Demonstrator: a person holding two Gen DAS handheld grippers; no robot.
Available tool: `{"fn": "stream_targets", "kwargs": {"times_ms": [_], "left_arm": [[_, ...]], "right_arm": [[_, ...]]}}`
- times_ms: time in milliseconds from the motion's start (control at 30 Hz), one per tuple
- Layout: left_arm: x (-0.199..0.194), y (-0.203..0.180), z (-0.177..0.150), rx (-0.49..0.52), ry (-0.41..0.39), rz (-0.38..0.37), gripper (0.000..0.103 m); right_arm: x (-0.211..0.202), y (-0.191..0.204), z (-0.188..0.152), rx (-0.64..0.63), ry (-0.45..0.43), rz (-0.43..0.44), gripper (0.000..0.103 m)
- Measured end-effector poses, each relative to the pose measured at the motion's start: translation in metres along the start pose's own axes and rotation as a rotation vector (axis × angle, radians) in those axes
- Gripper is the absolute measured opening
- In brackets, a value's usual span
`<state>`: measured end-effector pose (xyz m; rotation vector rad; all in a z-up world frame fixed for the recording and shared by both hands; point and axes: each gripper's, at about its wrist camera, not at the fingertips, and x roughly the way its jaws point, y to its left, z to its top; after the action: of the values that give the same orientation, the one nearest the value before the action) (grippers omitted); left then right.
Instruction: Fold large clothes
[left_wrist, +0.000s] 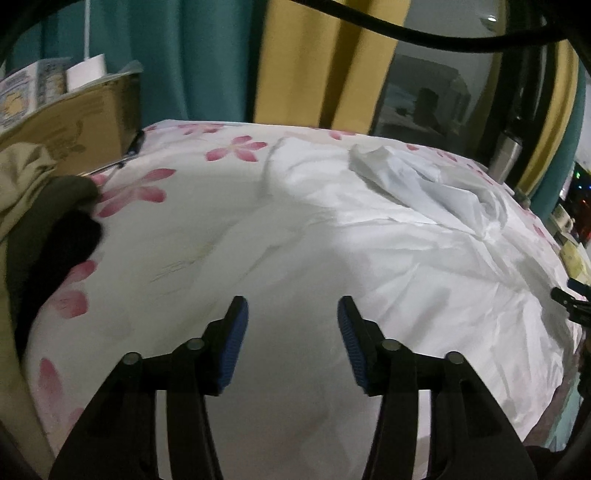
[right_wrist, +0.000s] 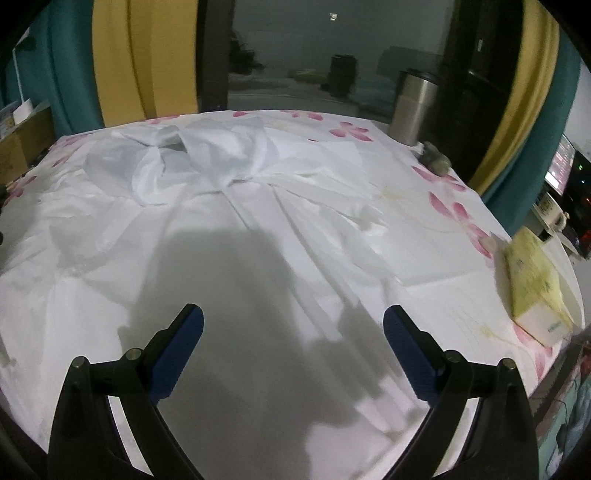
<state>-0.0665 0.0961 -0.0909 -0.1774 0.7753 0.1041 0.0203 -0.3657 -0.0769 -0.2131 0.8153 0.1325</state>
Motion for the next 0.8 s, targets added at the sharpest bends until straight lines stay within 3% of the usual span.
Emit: {"fn": "stream_targets", "kwargs": {"times_ms": [267,467,700,800], "left_arm": [[-0.021,0.018,-0.014,0.0,-0.009,0.077,0.062],[-0.016,0.015,-0.035,0.034,0.066,0.051,0.063],[-0.027,0.023,-0.041,0.064,0.041,0.166,0.063],[-0.026,0.033,-0.045,0.051,0.041,0.146,0.063]], "right_arm": [[-0.025,-0.057,-0.021,0.097,-0.016,-0.104,0.097],[-0.031,-0.086,-0.04,0.12,0.005,-0.187,0.097],[-0.023,-0.089,-0.056,0.143,0.045,-0.089,0.097],[-0.021,-0.088,-0.06,0.177,0.04,-0.056,0.097]]}}
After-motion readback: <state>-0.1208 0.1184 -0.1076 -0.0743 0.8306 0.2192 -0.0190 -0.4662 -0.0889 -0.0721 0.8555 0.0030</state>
